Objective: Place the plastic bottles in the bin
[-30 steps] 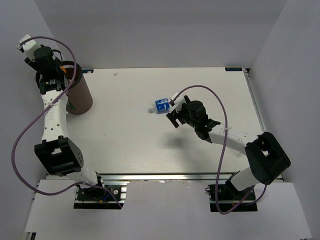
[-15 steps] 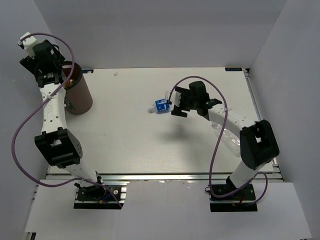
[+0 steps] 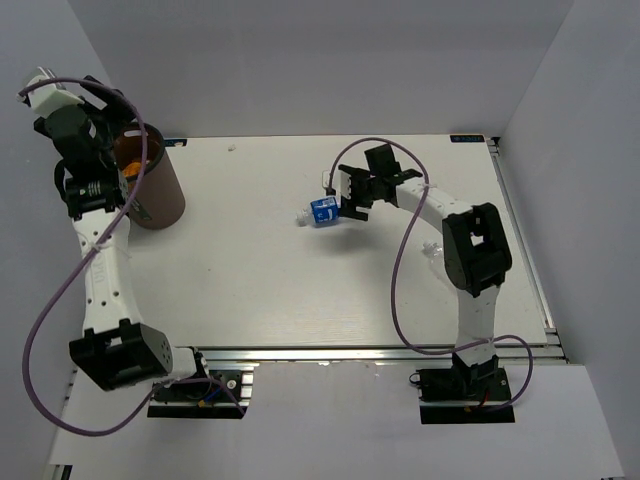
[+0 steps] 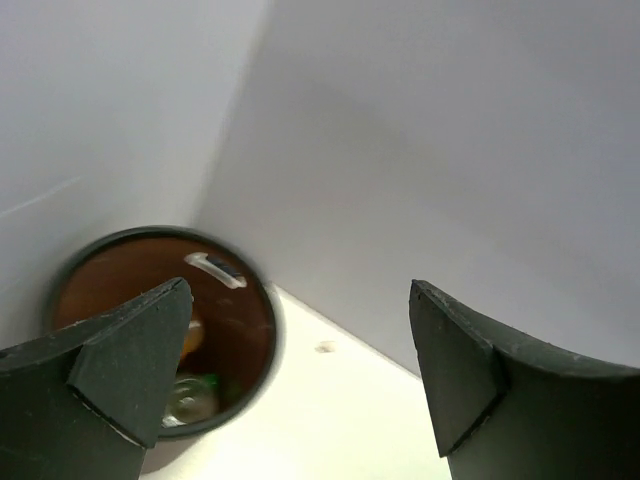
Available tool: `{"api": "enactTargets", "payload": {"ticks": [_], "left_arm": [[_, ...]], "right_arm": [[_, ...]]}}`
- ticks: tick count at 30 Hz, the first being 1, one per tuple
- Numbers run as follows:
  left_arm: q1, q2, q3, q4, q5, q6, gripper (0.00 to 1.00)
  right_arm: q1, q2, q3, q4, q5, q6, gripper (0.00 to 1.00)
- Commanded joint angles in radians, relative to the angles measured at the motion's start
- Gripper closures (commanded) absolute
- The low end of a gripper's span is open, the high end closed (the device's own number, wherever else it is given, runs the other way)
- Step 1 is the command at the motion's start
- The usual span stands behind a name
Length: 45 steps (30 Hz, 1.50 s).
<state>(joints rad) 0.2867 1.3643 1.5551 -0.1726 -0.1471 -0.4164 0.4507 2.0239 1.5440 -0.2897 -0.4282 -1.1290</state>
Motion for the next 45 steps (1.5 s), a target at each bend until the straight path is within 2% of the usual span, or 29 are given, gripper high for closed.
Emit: {"api": "enactTargets", "payload": {"ticks": [1, 6, 8, 9, 11, 13, 15, 17, 18, 19, 22, 25, 26, 29, 35, 45], "left_arm": [[0.005, -0.065, -0.099, 0.134, 0.272, -0.077, 0.02], [0.002, -0.07, -0.188, 0.231, 0.402, -0.169, 0.02], [-0.009, -0.073, -0.228, 0.272, 0.434, -0.203, 0.02], [-0.029, -0.071, -0.24, 0.283, 0.443, -0.209, 0.02], [-0.061, -0.07, -0.268, 0.303, 0.446, -0.214, 0.02], [-0.135, -0.064, -0.279, 0.291, 0.397, -0.203, 0.02], [-0.19, -0.042, -0.286, 0.274, 0.339, -0.171, 0.02], [-0.259, -0.004, -0.29, 0.263, 0.334, -0.171, 0.02], [-0.306, 0.011, -0.303, 0.271, 0.342, -0.183, 0.02], [-0.325, 0.027, -0.309, 0.286, 0.353, -0.203, 0.02], [-0.394, 0.085, -0.323, 0.295, 0.308, -0.228, 0.02], [-0.455, 0.142, -0.326, 0.304, 0.29, -0.278, 0.02], [-0.465, 0.153, -0.334, 0.324, 0.3, -0.292, 0.02], [-0.507, 0.202, -0.33, 0.375, 0.293, -0.332, 0.02], [-0.572, 0.291, -0.28, 0.409, 0.322, -0.377, 0.02], [-0.581, 0.265, -0.32, 0.484, 0.294, -0.421, 0.02]], "right_arm": [[-0.013, 0.059, 0.074, -0.036, -0.046, 0.015, 0.11], [-0.021, 0.14, 0.116, -0.055, -0.132, 0.055, 0.11], [-0.021, 0.159, 0.125, -0.071, -0.142, 0.066, 0.17], [-0.021, 0.165, 0.133, -0.075, -0.144, 0.072, 0.27], [-0.021, 0.17, 0.134, -0.06, -0.144, 0.096, 0.39], [-0.021, 0.164, 0.134, -0.051, -0.149, 0.143, 0.59], [-0.021, 0.13, 0.12, -0.016, -0.176, 0.178, 0.63], [-0.021, 0.064, 0.049, 0.067, -0.185, 0.285, 0.68], [-0.021, 0.04, 0.018, 0.18, -0.184, 0.338, 0.69], [-0.018, 0.015, -0.011, 0.235, -0.182, 0.447, 0.69], [0.0, -0.08, -0.108, 0.418, -0.176, 0.589, 0.68], [0.026, -0.161, -0.186, 0.571, -0.143, 0.814, 0.7], [0.031, -0.189, -0.196, 0.586, -0.15, 0.925, 0.7], [0.048, -0.226, -0.219, 0.645, -0.142, 1.084, 0.7], [0.086, -0.225, -0.217, 0.715, -0.115, 1.19, 0.65], [0.089, -0.197, -0.17, 0.753, -0.056, 1.292, 0.65]]}}
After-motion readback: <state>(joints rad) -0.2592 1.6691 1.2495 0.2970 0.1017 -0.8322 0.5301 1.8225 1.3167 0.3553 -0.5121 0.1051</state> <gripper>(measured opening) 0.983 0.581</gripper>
